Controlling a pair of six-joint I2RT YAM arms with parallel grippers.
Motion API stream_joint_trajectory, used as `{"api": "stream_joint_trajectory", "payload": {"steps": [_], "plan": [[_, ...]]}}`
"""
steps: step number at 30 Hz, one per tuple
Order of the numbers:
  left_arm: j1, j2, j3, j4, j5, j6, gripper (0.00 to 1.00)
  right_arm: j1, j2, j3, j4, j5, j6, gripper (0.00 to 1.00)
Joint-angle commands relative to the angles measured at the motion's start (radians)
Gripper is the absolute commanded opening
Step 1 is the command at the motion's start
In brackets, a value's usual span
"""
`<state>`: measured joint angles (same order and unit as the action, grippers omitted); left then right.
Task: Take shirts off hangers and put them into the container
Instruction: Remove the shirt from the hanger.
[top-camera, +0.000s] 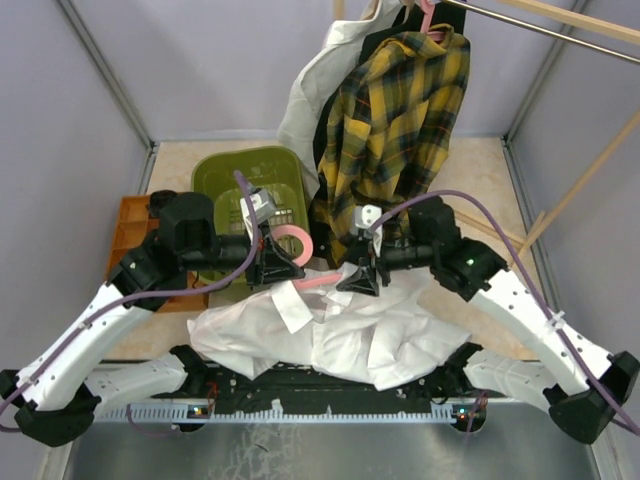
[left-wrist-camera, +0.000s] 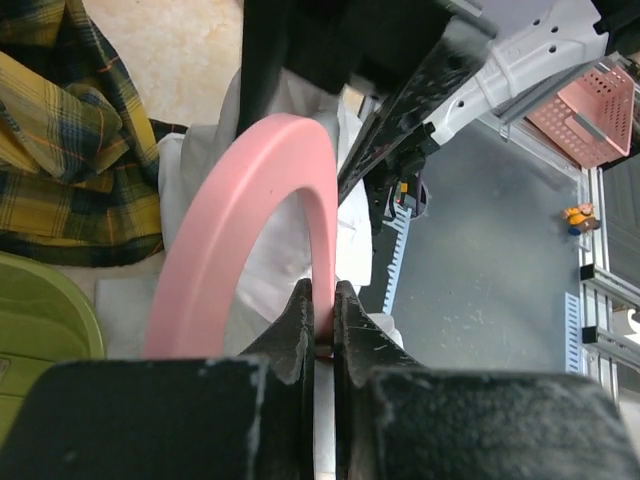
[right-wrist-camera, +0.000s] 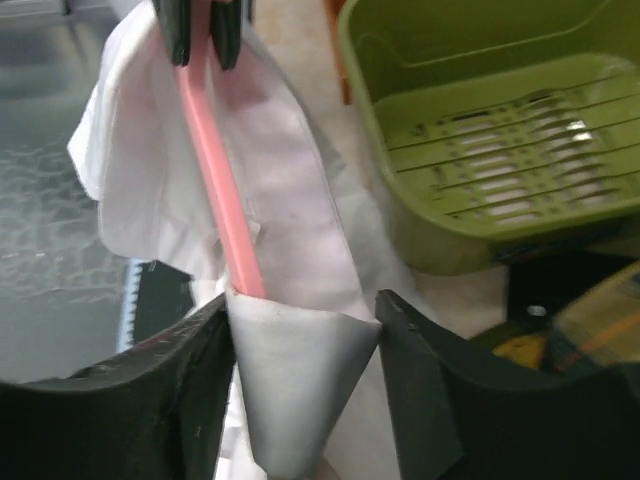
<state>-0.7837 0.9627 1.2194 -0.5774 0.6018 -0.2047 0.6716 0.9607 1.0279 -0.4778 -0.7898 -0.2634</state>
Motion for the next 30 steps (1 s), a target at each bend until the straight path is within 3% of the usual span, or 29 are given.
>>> {"api": "stream_joint_trajectory", "payload": {"steps": [1,3,5,8,11,14,19,25,30], "plan": [[-0.005,-0.048,-0.014,0.058,0.009,0.007,0.01,0.061,0.024,-0.029,0.021,-0.081,-0.068,0.34],[-0.004,-0.058,-0.024,0.054,-0.085,-0.001,0.04,0.066,-0.006,-0.064,0.103,-0.076,0.002,0.04],[-0.003,-0.068,-0.038,0.051,-0.208,-0.026,0.30,0.066,-0.067,-0.130,0.244,0.003,0.129,0.00],[-0.005,-0.080,-0.057,0.060,-0.367,-0.094,0.58,0.068,-0.174,-0.237,0.425,0.194,0.309,0.00],[-0.005,-0.100,-0.077,0.094,-0.408,-0.134,0.61,0.069,-0.210,-0.282,0.458,0.265,0.441,0.00],[-0.006,-0.120,-0.097,0.148,-0.440,-0.174,0.63,0.072,-0.205,-0.269,0.384,0.341,0.534,0.00],[-0.022,-0.103,-0.085,0.188,-0.382,-0.195,0.62,0.073,-0.206,-0.259,0.327,0.390,0.647,0.00],[-0.086,-0.042,-0.126,0.310,-0.273,-0.276,0.61,0.074,-0.206,-0.239,0.278,0.415,0.658,0.00],[-0.145,0.033,-0.160,0.340,-0.356,-0.342,0.63,0.074,-0.218,-0.229,0.280,0.366,0.650,0.00]]}}
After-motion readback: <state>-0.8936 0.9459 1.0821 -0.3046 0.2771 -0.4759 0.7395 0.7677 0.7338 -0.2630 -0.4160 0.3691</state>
